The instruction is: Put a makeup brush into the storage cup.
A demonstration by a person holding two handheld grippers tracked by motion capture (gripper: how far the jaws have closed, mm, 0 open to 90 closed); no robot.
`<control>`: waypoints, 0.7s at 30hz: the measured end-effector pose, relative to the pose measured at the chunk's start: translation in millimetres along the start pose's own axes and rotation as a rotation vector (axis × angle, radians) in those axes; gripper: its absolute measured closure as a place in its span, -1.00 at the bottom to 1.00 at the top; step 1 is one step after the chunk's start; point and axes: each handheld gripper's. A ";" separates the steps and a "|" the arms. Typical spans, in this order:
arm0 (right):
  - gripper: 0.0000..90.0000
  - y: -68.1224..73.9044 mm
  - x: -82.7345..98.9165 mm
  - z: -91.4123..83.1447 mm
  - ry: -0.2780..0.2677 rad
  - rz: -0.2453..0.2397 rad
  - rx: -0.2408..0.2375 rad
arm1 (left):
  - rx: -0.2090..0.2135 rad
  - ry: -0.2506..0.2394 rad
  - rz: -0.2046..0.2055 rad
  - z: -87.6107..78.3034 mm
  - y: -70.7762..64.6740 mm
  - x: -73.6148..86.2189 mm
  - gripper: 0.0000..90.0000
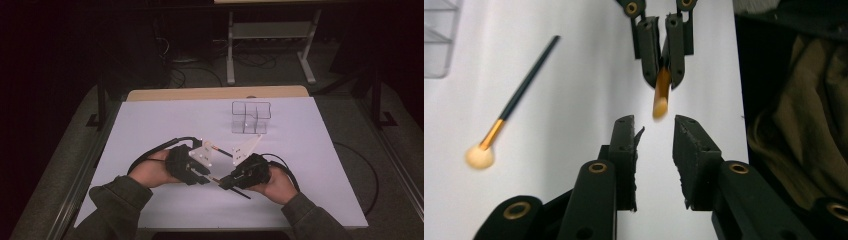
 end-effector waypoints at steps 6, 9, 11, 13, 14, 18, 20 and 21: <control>0.83 -7.7 4.4 -13.7 -0.061 0.036 0.020 | -0.034 -0.078 -0.068 -17.2 5.4 20.8 0.44; 0.83 -11.2 4.6 -19.8 -0.089 0.063 0.025 | -0.039 -0.087 -0.080 -19.1 6.3 25.9 0.40; 0.83 -14.7 4.7 -23.5 -0.107 0.075 0.028 | -0.043 -0.108 -0.104 -19.6 7.0 31.9 0.37; 0.83 -17.0 3.9 -26.2 -0.116 0.089 0.036 | -0.049 -0.117 -0.116 -19.5 7.3 36.8 0.34; 0.83 -18.5 3.3 -27.8 -0.122 0.091 0.034 | -0.051 -0.129 -0.127 -19.1 6.9 40.7 0.33; 0.83 -23.6 -0.1 -32.8 -0.137 0.096 0.042 | -0.060 -0.150 -0.151 -18.8 5.4 49.1 0.29; 0.83 -25.7 -2.3 -35.4 -0.130 0.102 0.051 | -0.068 -0.162 -0.159 -18.5 4.8 52.5 0.27; 0.83 -25.7 -2.3 -35.4 -0.130 0.102 0.051 | -0.068 -0.162 -0.159 -18.5 4.8 52.5 0.26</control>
Point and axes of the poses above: each handheld gripper's, and its own axes: z roughly forward along the jaws, x roughly out of its underside, y roughly to its left, and after that the axes turned 3 degrees about -y, right-handed
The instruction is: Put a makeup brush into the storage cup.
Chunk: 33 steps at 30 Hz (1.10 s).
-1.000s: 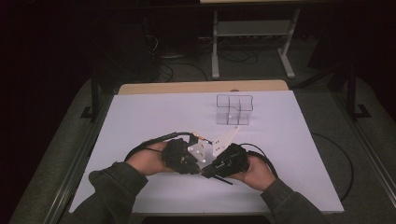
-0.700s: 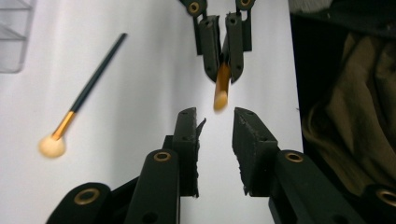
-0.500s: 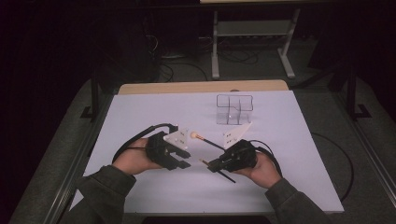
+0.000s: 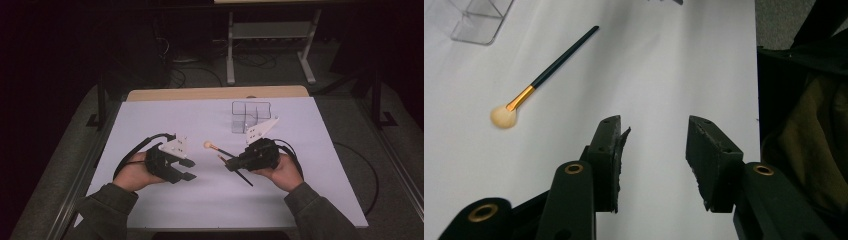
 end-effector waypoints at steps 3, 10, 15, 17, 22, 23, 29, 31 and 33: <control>0.83 -4.3 -4.4 -4.8 -0.010 0.004 0.012 | -0.011 -0.023 -0.022 -1.9 0.5 6.1 0.23; 0.83 -9.7 -8.6 -11.9 -0.019 0.015 0.026 | -0.021 -0.054 -0.058 -2.9 0.6 14.1 0.12; 0.83 -16.0 -13.1 -17.6 -0.035 0.034 0.034 | -0.040 -0.075 -0.091 -3.8 1.1 23.3 0.04; 0.83 -18.5 -13.9 -18.9 -0.036 0.034 0.038 | -0.044 -0.084 -0.106 -4.1 0.7 26.9 0.03; 0.83 -21.9 -16.0 -20.5 -0.039 0.041 0.043 | -0.054 -0.089 -0.122 -4.7 0.5 33.4 -0.02; 0.83 -23.7 -17.2 -21.6 -0.039 0.037 0.047 | -0.059 -0.100 -0.125 -4.5 0.5 36.3 -0.03; 0.83 -27.0 -19.4 -25.3 -0.050 0.037 0.059 | -0.069 -0.113 -0.151 -3.4 -1.3 44.1 -0.08; 0.83 -28.1 -20.6 -26.6 -0.054 0.038 0.064 | -0.071 -0.120 -0.167 -1.6 -1.8 48.8 -0.09; 0.83 -29.2 -22.1 -28.4 -0.057 0.036 0.068 | -0.076 -0.133 -0.174 -0.9 -2.7 51.7 -0.11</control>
Point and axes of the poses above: each handheld gripper's, and its own axes: z roughly forward along the jaws, x roughly out of its underside, y roughly to its left, and after that the axes turned 3 degrees about -y, right-handed
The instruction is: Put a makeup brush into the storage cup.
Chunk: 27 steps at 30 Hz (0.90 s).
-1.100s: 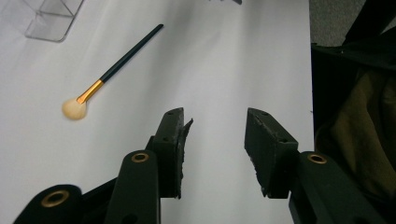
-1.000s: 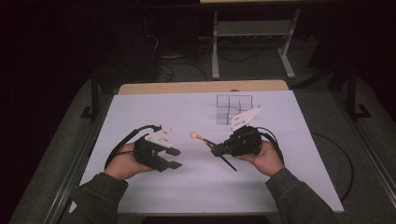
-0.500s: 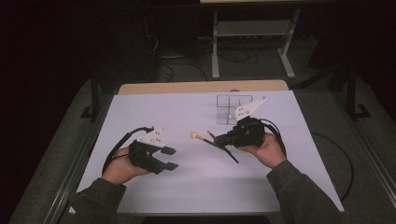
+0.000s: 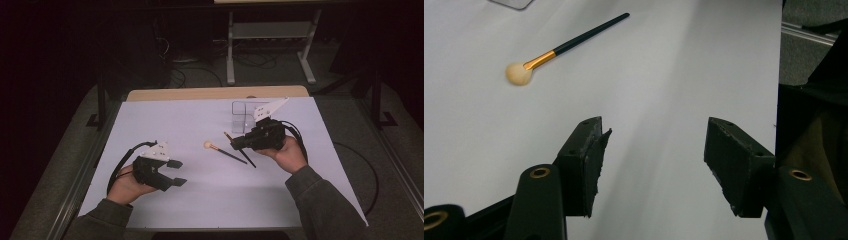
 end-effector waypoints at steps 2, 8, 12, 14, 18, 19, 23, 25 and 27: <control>0.83 -0.8 -2.3 -1.6 -0.006 -0.004 0.010 | 0.000 -0.001 -0.002 -0.1 0.0 1.4 -0.11; 0.83 -2.0 -6.6 -2.6 -0.003 -0.009 0.024 | 0.000 -0.005 -0.018 3.5 -1.5 13.9 -0.15; 0.83 -3.7 -9.5 -2.1 -0.004 -0.013 0.034 | 0.004 -0.014 -0.028 6.1 -2.8 18.1 -0.17; 0.83 -3.8 -10.1 -2.1 -0.004 -0.011 0.036 | 0.004 -0.013 -0.028 8.5 -3.6 20.4 -0.18; 0.83 -5.2 -15.6 -3.4 -0.009 -0.024 0.048 | 0.000 -0.001 -0.033 12.3 -5.1 22.7 -0.20; 0.83 -5.2 -15.6 -3.4 -0.009 -0.024 0.048 | 0.000 -0.001 -0.033 12.3 -5.1 22.7 -0.20; 0.83 -7.6 -18.4 -4.9 -0.018 -0.024 0.057 | -0.003 -0.003 -0.033 12.3 -5.8 23.8 -0.21; 0.83 -9.6 -19.0 -5.5 -0.025 -0.020 0.063 | -0.003 -0.005 -0.036 12.0 -6.1 25.1 -0.22; 0.83 -12.3 -19.8 -6.2 -0.029 -0.019 0.067 | -0.002 -0.009 -0.043 11.5 -6.3 26.6 -0.22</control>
Point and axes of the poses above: each handheld gripper's, and its own axes: z roughly forward along the jaws, x roughly out of its underside, y roughly to its left, and after that the axes turned 3 degrees about -y, right-handed
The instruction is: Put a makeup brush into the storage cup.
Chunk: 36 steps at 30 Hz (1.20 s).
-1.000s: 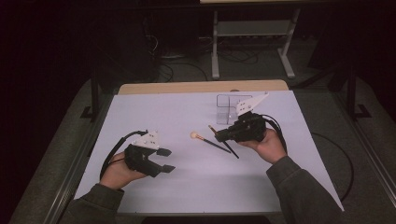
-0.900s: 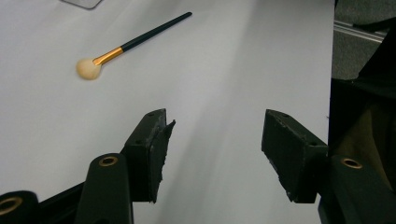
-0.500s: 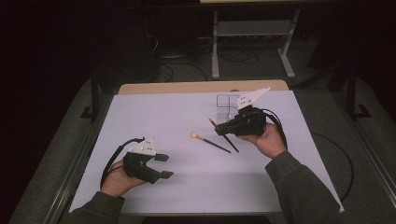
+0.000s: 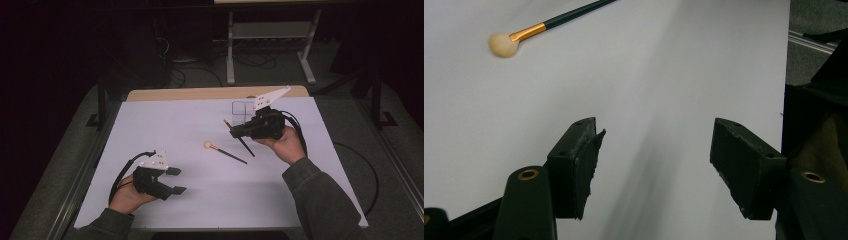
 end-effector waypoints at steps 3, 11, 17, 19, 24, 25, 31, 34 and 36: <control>0.83 -4.0 -2.8 -0.3 -0.001 0.001 0.012 | -0.003 0.003 0.001 -1.9 0.6 2.1 -0.24; 0.83 -11.2 -8.9 -1.9 -0.011 0.007 0.031 | 0.001 -0.013 -0.001 -6.2 0.9 2.3 -0.26; 0.83 -17.2 -14.4 -4.5 -0.017 0.008 0.052 | 0.002 -0.014 0.003 -6.3 1.5 3.0 -0.27; 0.83 -19.6 -16.0 -5.0 -0.018 0.015 0.059 | 0.003 -0.014 -0.001 -6.6 1.8 3.3 -0.27; 0.83 -25.1 -20.1 -5.0 -0.018 0.016 0.071 | -0.001 -0.013 0.005 -8.0 3.0 4.0 -0.27; 0.83 -26.7 -21.4 -5.1 -0.016 0.012 0.072 | -0.003 -0.015 0.005 -8.0 3.1 4.4 -0.27; 0.83 -30.4 -28.4 -6.0 -0.026 0.012 0.090 | -0.011 -0.028 -0.022 -9.5 1.5 6.1 -0.29; 0.83 -31.2 -29.7 -6.5 -0.028 0.009 0.090 | -0.010 -0.032 -0.020 -9.5 0.7 5.8 -0.29; 0.83 -32.1 -31.1 -7.2 -0.027 0.008 0.096 | -0.011 -0.027 -0.011 -9.6 0.5 5.2 -0.29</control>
Point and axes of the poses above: each handheld gripper's, and its own axes: z roughly forward along the jaws, x roughly out of its underside, y roughly to its left, and after that the axes turned 3 degrees about -y, right-handed
